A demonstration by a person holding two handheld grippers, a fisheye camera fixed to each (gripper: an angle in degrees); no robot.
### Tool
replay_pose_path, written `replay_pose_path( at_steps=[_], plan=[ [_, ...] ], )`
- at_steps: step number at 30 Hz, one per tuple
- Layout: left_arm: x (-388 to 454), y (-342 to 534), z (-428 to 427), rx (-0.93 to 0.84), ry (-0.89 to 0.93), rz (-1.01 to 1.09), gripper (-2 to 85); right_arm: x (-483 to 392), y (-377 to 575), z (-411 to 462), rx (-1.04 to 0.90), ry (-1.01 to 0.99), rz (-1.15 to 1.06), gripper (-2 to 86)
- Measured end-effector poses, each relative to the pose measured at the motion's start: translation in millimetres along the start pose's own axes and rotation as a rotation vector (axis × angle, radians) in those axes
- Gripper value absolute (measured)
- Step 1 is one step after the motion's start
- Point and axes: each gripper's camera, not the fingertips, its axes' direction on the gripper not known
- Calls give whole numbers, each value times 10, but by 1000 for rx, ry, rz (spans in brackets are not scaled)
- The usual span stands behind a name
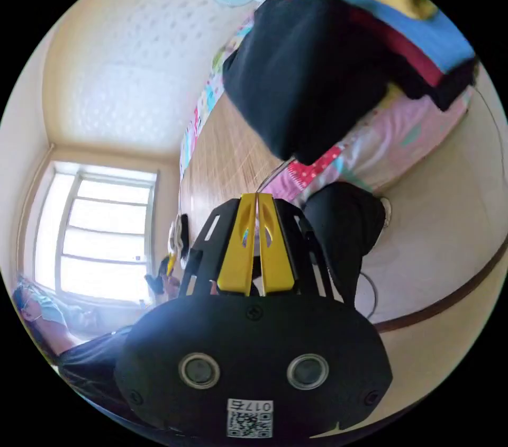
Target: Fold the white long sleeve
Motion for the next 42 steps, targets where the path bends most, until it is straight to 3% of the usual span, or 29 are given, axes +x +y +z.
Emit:
replay_pose_path(
  at_steps=[4, 6, 8, 12, 14, 17, 19, 22, 25, 29, 31, 34, 38, 42],
  plan=[
    [-483, -667, -506, 249, -271, -47, 121, -626, -379, 917, -295, 93, -99, 4],
    [-645, -1006, -498, 272, -354, -48, 124, -800, -445, 1406, -452, 176, -111, 4],
    [-807, -1413, -300, 190, -411, -28, 124, -934, -432, 1981, -605, 201, -124, 5],
    [-1215, -2037, 645, -196, -505, -58, 95, -943, -366, 2521, -729, 156, -97, 5],
    [-1188, -2157, 744, -217, -543, -96, 53, -959, -316, 2630, -744, 128, -106, 4],
    [-662, -2462, 151, 47, -348, -91, 29, -982, -284, 2582, -715, 112, -140, 4],
    [49, -2590, -524, 238, -82, 52, 28, -964, -299, 2524, -678, 119, -145, 4],
    [937, -2402, -1154, 359, 314, 386, 31, -948, -384, 2494, -631, 114, -152, 3],
    [1440, -2022, -1218, 295, 530, 542, 35, -964, -489, 2533, -599, 40, -173, 3],
    [1599, -1440, -401, -11, 608, 509, 40, -849, -535, 2738, -616, -47, -178, 3],
    [1532, -844, 424, -316, 464, 448, 45, -736, -509, 2856, -638, -51, -167, 3],
    [1364, -19, 1077, -580, 252, 347, 55, -524, -443, 2978, -667, -60, -143, 3],
    [1303, 220, 1092, -579, 280, 191, 95, -177, -433, 3017, -684, -102, -85, 4],
    [1881, -426, 1055, -442, 394, 222, 104, -33, -519, 3039, -690, -126, -70, 4]
  ],
)
